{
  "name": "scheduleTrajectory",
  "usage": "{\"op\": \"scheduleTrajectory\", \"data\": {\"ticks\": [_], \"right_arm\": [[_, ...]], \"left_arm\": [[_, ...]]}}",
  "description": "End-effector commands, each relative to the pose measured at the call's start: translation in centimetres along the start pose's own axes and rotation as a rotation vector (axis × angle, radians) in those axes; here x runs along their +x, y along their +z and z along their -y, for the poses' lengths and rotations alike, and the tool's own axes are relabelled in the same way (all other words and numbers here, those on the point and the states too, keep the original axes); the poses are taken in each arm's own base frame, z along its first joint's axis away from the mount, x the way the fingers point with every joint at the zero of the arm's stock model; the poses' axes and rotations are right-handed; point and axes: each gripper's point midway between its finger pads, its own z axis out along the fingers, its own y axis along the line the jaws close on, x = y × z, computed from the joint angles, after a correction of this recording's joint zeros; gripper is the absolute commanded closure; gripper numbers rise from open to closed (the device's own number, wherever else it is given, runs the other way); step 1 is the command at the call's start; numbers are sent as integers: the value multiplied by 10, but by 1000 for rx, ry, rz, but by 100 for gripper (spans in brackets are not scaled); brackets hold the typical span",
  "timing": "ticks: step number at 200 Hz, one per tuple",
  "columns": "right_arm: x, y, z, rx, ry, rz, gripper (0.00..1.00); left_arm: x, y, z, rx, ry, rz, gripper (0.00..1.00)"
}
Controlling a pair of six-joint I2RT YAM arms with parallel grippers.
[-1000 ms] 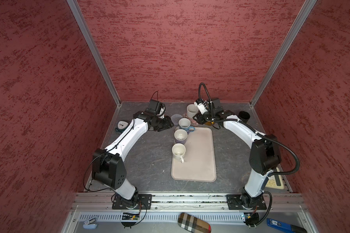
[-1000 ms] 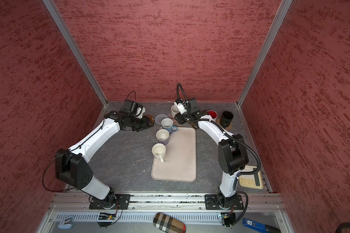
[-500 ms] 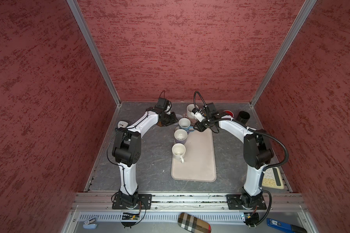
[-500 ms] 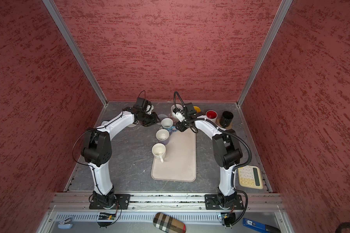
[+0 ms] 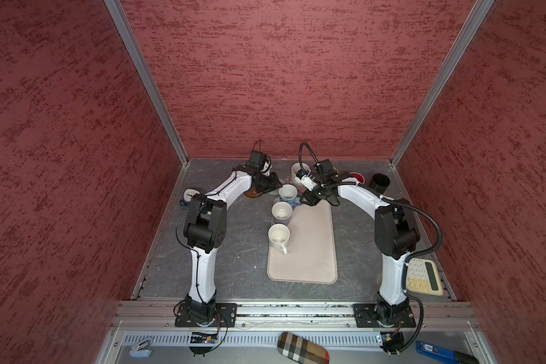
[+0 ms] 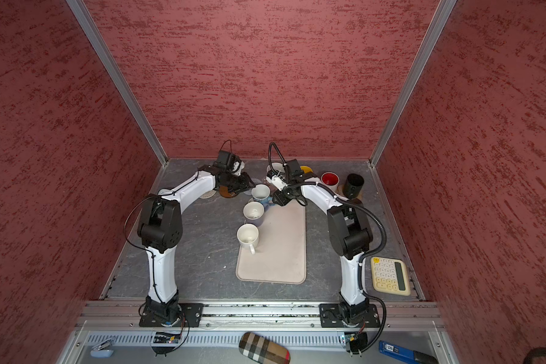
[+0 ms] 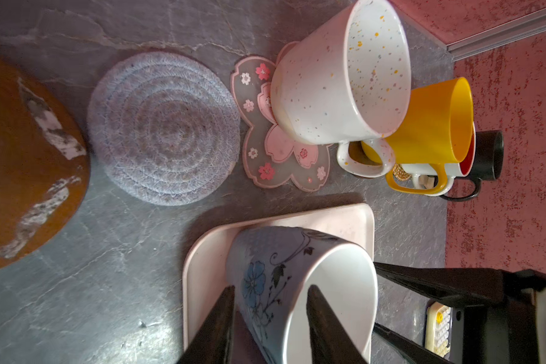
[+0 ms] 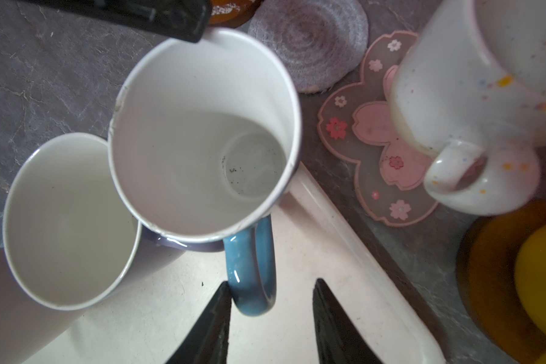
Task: Place cups on coasters
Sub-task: Pick up the cup from the tray.
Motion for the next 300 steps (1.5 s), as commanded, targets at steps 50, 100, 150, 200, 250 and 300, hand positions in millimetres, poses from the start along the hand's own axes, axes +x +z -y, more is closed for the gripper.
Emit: {"op": "scheduleTrajectory", "data": {"ticks": [50, 100, 150, 200, 250, 300], "right_arm": [[-6, 18, -15, -65, -69, -26, 66], [-4, 21, -20, -64, -72, -31, 75], [-6, 14, -18, -39, -69, -12, 86], [-18, 3, -18, -4, -69, 38, 94], [-39, -13, -8, 85, -58, 94, 97], [-63, -27, 5, 175, -34, 164, 99]], "left_arm": [[-6, 17, 13, 37, 6, -21, 61], [-12, 22, 20, 38, 15, -21, 61], [-26, 4, 26, 33, 49, 31, 24], [-48, -38, 22, 12, 35, 117, 14], [-70, -90, 15, 6, 25, 234, 8], [-64, -135, 10, -6, 22, 305, 0]]}}
